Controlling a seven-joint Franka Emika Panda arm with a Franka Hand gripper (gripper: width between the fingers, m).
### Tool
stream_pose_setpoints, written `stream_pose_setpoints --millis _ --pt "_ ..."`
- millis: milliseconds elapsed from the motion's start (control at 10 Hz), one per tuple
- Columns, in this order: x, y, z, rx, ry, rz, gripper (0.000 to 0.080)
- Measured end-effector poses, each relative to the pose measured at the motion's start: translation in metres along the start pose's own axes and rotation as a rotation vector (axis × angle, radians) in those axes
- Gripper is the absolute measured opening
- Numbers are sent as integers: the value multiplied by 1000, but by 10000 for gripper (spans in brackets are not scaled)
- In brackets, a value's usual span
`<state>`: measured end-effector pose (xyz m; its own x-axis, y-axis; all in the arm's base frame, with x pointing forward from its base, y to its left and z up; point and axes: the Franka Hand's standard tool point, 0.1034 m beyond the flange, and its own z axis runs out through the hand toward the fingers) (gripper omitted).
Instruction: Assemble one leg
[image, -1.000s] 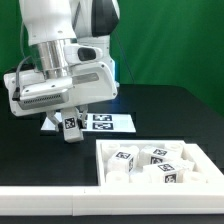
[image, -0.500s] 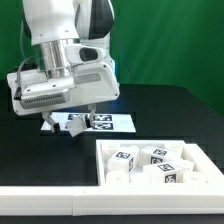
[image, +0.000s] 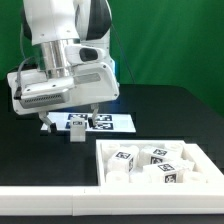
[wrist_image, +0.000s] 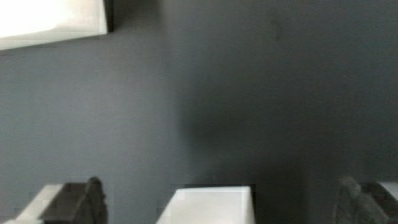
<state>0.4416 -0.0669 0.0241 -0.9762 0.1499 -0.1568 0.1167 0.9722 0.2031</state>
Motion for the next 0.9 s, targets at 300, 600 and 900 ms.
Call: stream_pose_setpoints --millis 300,600,900 --pt "-13 9 -13 -42 -118 93 649" --pt "-16 22 -15 -77 -131 310 649" --pt "-12 22 -13 -82 -124 340 649"
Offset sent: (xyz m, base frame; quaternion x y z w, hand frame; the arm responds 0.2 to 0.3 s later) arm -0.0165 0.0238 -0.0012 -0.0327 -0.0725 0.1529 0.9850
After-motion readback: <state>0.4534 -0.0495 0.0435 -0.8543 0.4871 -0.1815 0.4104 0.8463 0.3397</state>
